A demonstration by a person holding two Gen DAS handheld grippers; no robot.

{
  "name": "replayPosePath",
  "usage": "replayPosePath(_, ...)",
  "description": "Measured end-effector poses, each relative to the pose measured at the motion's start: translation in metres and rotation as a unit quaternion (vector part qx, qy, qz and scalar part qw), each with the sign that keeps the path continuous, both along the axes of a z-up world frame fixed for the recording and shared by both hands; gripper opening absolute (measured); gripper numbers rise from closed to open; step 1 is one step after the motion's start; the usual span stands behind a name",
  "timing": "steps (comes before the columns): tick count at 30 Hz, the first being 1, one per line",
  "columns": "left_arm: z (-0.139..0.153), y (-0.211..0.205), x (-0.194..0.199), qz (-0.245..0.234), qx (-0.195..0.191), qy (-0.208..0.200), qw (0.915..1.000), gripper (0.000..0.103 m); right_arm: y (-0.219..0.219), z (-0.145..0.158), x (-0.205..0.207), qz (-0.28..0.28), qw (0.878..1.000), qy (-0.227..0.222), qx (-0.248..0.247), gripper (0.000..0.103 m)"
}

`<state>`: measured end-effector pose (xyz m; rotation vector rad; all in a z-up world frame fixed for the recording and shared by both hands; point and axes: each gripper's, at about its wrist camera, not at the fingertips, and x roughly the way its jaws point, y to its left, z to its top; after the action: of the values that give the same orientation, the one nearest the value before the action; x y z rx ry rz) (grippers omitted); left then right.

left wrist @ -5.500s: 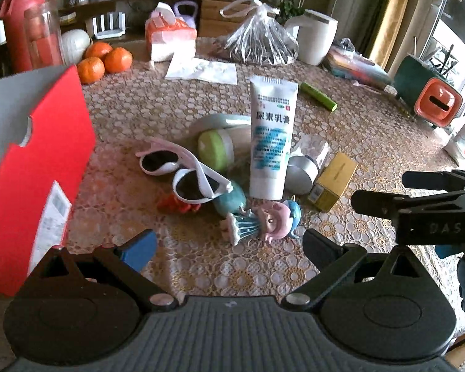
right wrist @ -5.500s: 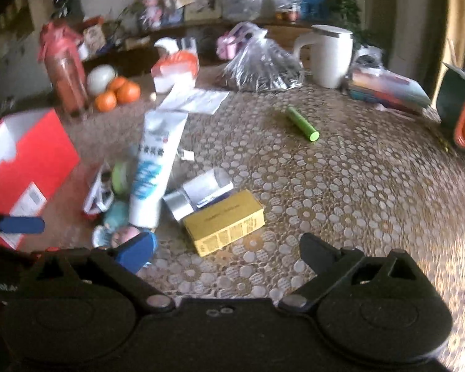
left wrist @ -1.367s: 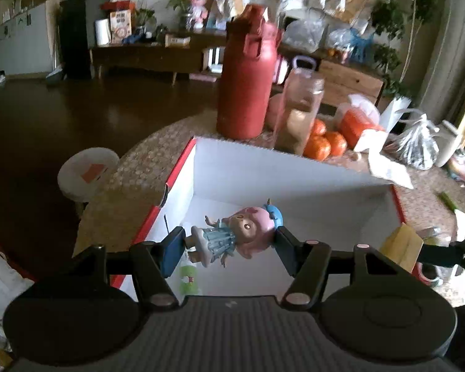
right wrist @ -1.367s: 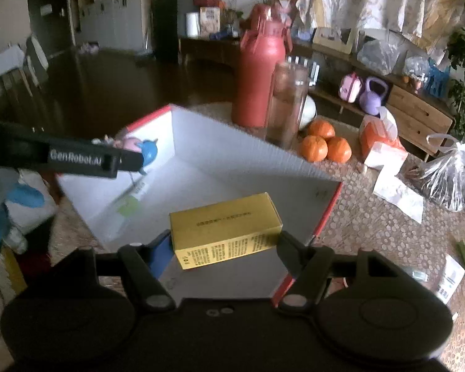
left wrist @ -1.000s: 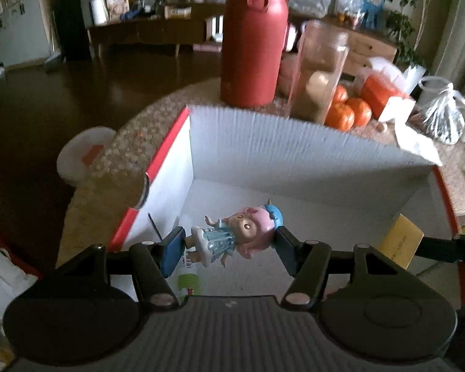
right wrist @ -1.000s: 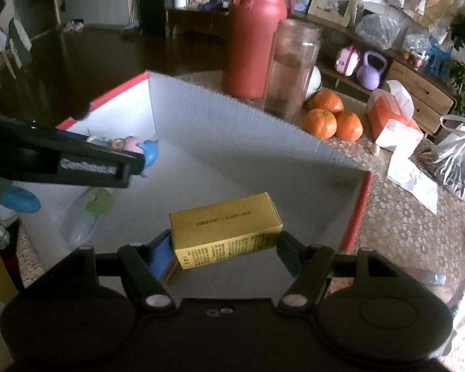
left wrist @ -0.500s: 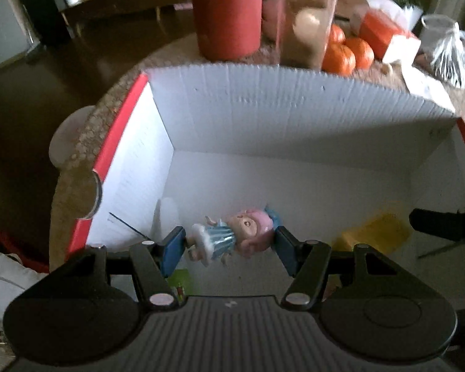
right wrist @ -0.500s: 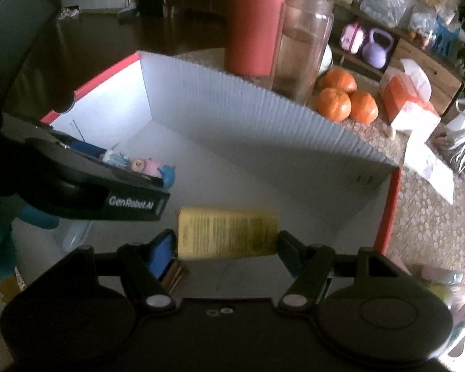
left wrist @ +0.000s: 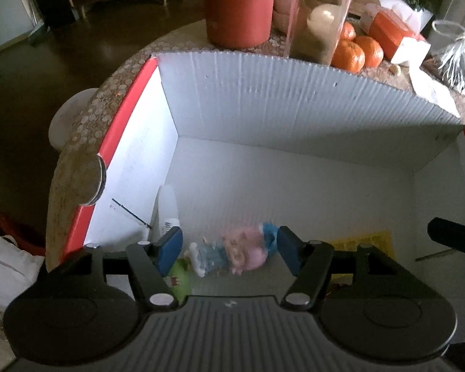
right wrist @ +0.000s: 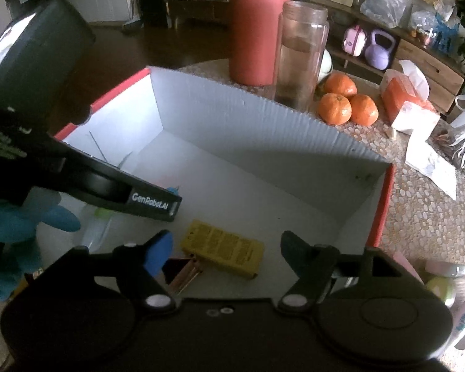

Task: Organize rigid objects
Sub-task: 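Open the left gripper to release the doll while the right gripper releases the yellow box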

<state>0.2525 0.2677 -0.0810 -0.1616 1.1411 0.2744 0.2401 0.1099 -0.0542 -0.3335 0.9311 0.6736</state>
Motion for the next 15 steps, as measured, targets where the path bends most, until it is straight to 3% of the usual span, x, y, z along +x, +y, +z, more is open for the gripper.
replayPosePath(15, 0.039, -0.009, -0.034, 0.007, -0.002, -0.06, 0.9982, 0.071, -0.039, 0.033, -0.019, -0.012, 0.999, -0.01, 0.047, 0.084)
